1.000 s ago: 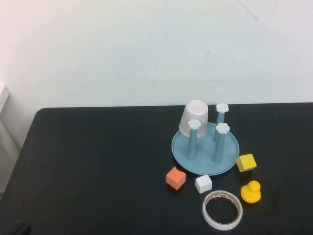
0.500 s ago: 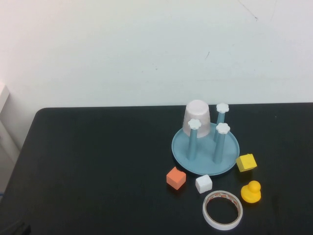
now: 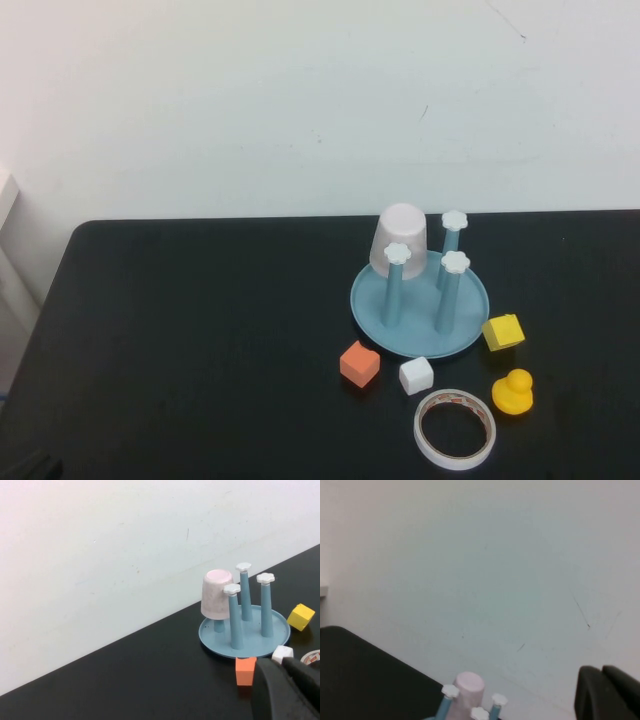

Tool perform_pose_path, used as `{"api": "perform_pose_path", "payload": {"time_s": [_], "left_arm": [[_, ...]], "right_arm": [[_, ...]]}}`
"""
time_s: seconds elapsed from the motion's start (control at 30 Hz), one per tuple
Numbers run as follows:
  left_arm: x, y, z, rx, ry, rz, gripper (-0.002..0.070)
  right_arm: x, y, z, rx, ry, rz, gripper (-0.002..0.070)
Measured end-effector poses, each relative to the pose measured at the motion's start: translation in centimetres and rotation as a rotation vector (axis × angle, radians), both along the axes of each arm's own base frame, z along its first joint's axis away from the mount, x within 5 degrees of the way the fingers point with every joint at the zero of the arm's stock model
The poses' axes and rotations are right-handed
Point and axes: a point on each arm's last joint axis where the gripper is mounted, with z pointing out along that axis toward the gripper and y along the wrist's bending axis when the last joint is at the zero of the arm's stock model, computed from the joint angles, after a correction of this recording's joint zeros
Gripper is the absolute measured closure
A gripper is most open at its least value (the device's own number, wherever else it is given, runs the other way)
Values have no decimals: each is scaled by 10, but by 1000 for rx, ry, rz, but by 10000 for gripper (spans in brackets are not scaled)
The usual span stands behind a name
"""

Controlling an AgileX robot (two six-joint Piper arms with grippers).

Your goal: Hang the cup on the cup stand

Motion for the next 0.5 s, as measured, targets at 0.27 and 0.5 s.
{"api": "perform_pose_path", "payload": {"time_s": [0.27,0.5], "left_arm": [[0,0,0,0,0,0,675],[0,0,0,0,0,0,675]], "right_arm": [[6,-9,-22,-6,57,-116,678],[-2,-24,-60,48,365,-356,678]]}}
